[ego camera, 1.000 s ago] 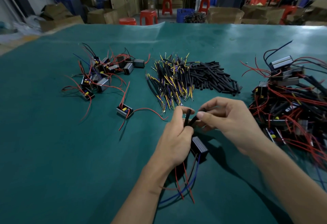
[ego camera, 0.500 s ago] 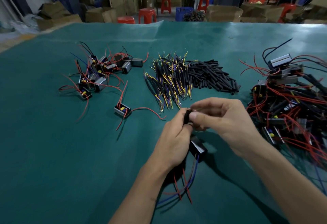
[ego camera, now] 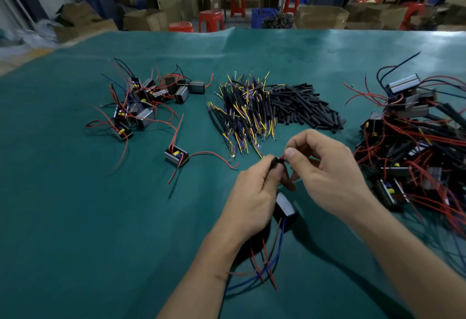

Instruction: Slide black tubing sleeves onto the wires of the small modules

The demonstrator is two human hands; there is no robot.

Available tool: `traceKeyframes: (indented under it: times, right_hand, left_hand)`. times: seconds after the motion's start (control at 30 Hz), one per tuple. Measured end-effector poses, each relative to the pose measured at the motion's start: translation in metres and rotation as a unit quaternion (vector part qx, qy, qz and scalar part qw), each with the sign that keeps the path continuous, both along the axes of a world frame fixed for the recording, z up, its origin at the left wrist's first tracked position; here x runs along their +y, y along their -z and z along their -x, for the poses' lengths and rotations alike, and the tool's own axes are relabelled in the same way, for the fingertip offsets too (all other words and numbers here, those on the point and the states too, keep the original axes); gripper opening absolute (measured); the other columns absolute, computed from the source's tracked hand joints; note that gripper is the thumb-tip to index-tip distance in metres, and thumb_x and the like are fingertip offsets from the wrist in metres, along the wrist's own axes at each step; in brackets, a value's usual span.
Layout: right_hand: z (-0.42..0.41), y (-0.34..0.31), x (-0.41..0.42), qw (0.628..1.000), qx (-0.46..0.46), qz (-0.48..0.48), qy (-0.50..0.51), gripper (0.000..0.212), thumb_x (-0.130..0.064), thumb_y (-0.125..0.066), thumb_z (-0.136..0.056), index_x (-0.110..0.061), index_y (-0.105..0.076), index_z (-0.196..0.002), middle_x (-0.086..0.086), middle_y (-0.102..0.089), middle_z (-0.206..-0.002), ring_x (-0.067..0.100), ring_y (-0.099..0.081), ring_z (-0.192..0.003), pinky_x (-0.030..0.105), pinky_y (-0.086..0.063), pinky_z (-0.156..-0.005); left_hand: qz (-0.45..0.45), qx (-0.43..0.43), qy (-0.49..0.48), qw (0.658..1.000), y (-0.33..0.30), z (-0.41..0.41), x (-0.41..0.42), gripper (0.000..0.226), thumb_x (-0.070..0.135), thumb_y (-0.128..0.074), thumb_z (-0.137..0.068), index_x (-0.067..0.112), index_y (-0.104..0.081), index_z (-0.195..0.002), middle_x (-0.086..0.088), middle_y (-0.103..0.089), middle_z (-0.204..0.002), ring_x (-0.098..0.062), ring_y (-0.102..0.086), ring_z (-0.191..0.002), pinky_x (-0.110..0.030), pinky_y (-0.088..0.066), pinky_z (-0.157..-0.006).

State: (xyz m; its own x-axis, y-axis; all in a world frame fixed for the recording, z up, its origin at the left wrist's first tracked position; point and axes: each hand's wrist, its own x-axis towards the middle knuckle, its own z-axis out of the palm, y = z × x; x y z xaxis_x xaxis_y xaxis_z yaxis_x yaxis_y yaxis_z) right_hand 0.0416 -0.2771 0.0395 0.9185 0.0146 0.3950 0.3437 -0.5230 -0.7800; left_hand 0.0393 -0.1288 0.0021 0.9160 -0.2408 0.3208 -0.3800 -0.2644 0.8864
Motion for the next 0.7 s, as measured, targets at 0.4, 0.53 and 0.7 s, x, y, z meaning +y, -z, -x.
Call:
traceKeyframes:
  times: [0.4,0.53,0.7]
  right_hand:
    - [-0.0006,-0.0048,-0.0066,0.996,0.017,-0.029,-0.079,0.013,-0.008,-0.081,-0.084,-0.02,-0.077,-0.084,-0.002,-0.072,-0.077,0.018,-0.067,-0.071,0.039,-0.055,-0.071]
    - [0.0008,-0.007,-0.0057,0.996,-0.01,-0.017,-0.09,0.019,-0.003,-0.08,-0.084,-0.022,-0.075,-0.08,-0.004,-0.07,-0.076,0.014,-0.065,-0.071,0.03,-0.052,-0.07]
    - [0.0037,-0.0032,0.001,0.994,-0.093,0.039,-0.046,0.012,-0.008,-0.074,-0.087,-0.017,-0.069,-0.081,-0.008,-0.065,-0.075,0.012,-0.062,-0.073,0.017,-0.047,-0.067]
  left_hand:
    - [-0.039,0.018,0.004,0.999,0.002,0.0022,0.0017,0.04,0.037,-0.038,-0.1,0.009,-0.062,-0.115,-0.011,-0.068,-0.096,-0.032,-0.061,-0.09,-0.053,-0.049,-0.084]
    - [-0.04,0.018,0.013,0.999,0.0037,0.0002,0.0011,0.042,0.036,-0.037,-0.1,0.005,-0.061,-0.116,-0.014,-0.068,-0.108,-0.032,-0.062,-0.102,-0.054,-0.047,-0.091]
    - [-0.014,0.004,0.021,1.0,0.0048,0.0015,0.0022,0.033,0.034,-0.038,-0.102,0.009,-0.059,-0.095,0.003,-0.062,-0.08,-0.024,-0.057,-0.08,-0.054,-0.047,-0.079]
